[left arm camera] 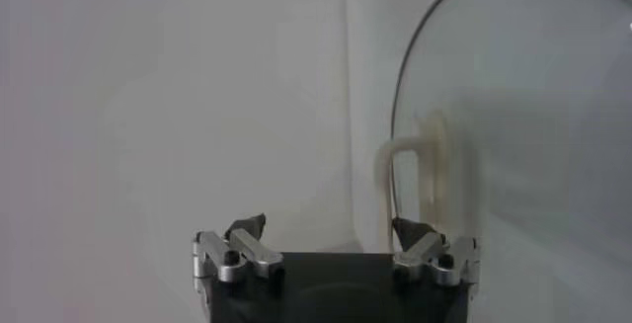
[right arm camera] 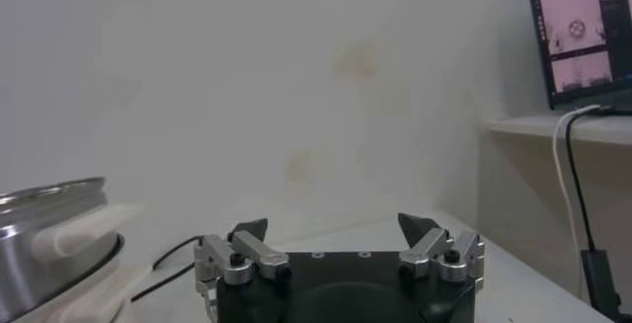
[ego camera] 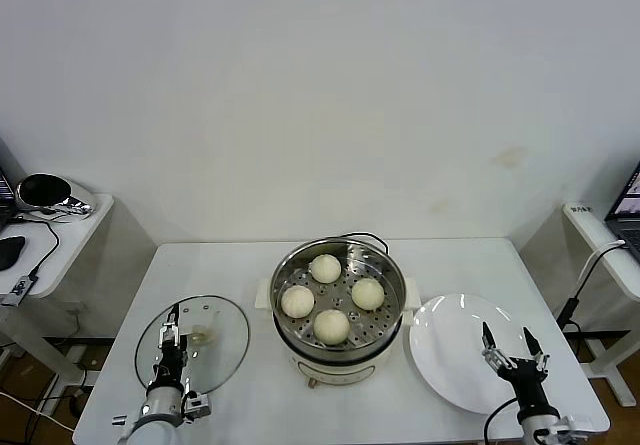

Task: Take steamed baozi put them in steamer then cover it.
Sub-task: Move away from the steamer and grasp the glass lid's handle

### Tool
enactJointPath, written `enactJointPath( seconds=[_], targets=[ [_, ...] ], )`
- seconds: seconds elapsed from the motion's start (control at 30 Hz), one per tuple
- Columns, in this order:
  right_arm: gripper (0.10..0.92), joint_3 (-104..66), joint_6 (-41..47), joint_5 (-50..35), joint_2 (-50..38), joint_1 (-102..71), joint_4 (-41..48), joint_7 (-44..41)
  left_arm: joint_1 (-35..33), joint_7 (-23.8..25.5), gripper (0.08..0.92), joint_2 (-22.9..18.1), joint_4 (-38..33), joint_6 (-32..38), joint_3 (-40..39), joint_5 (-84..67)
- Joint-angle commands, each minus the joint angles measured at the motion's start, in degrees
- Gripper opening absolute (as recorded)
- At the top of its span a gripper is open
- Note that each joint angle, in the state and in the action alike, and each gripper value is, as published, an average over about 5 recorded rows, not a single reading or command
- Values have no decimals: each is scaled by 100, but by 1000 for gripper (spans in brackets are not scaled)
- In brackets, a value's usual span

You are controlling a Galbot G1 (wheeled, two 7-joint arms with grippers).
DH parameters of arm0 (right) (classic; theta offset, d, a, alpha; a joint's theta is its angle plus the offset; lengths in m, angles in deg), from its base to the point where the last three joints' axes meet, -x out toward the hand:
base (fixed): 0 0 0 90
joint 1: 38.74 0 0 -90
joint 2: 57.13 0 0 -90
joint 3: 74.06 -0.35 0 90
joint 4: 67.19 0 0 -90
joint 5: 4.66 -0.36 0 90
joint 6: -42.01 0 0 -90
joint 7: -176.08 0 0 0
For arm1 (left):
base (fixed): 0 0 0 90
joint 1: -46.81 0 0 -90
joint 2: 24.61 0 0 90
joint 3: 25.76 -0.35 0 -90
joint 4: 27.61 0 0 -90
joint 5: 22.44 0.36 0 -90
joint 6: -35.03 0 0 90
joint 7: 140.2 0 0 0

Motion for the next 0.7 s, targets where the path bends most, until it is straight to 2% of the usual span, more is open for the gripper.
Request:
enactJointPath(
  seconds=[0.03,0.7],
  targets=[
    [823,-6,-9,34,16,-11,12,-3,265,-23,823,-41,192,-113,-55,-33],
    [823,-3,-20,108,87,-72,-41,-7,517,-427,818,-195,728,-261,-165,-181]
  ],
)
